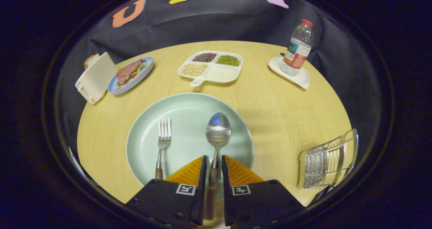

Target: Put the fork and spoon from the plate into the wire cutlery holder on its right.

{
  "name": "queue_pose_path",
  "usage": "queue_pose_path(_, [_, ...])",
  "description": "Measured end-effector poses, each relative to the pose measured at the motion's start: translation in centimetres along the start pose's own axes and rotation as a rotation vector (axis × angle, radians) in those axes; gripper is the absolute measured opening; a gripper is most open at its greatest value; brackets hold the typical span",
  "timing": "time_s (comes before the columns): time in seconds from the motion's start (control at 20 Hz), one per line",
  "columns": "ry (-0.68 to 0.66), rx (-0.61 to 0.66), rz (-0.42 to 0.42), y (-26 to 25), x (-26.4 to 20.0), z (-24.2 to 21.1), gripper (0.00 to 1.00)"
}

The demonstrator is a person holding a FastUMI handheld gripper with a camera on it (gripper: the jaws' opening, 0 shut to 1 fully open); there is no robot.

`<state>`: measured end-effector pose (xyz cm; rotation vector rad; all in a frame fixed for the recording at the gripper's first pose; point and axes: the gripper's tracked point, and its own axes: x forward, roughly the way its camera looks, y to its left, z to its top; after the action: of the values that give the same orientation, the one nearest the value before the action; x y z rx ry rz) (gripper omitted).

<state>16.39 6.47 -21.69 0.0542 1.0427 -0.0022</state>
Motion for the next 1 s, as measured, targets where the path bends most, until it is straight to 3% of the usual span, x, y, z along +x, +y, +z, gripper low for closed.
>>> queue_pose_path(0.05, [0.007,0.02,-0.002,-0.2,0.2,-0.1,0.22])
queue_pose_path(0.15, [0.018,0.04,0.007,-0.2,0.0,0.2,0.19])
queue_pose_path(0.2, [0.012,0.042,0.006,-0.1,-0.2,0.0,0.06])
queue_pose_path(0.35, [0.017,0.031,-0.003,-0.4,-0.4,-0.3,0.06])
queue_pose_path(0.4, [0.013,0.028,-0.004,-0.6,-0.5,-0.2,0.01])
queue_pose_path(1.0, [-0.067,0.059,0.069,-2.9,-7.5,-0.1,0.01])
